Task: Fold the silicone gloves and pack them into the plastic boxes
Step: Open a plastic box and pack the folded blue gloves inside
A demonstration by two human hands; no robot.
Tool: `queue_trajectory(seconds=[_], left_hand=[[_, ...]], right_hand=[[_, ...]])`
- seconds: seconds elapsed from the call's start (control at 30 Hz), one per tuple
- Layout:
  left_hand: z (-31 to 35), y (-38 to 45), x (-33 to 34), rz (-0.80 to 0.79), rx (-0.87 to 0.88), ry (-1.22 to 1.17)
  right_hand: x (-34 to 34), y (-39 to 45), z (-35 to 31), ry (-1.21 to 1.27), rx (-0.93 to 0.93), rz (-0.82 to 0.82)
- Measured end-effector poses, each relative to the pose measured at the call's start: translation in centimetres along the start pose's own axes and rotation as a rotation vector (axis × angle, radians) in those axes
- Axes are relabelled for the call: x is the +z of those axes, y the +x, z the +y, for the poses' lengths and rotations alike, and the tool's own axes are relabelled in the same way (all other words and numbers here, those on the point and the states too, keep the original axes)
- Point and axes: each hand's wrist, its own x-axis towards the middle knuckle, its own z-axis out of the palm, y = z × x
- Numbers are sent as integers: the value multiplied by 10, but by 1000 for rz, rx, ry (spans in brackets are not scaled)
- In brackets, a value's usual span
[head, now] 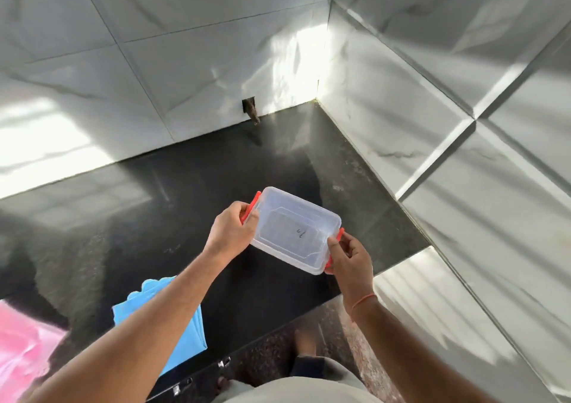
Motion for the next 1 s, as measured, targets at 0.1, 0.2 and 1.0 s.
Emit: queue_trajectory(seconds=[0.1, 0.2, 1.0], left_hand=[[-27, -33, -8, 89, -100, 38], [-45, -66, -8, 172, -192, 97], [-68, -111, 10, 232, -444, -549]], right_hand=[[6, 18, -5, -190, -82, -141], [18, 29, -12, -407, -216, -266], [38, 45, -28, -470, -133, -462]])
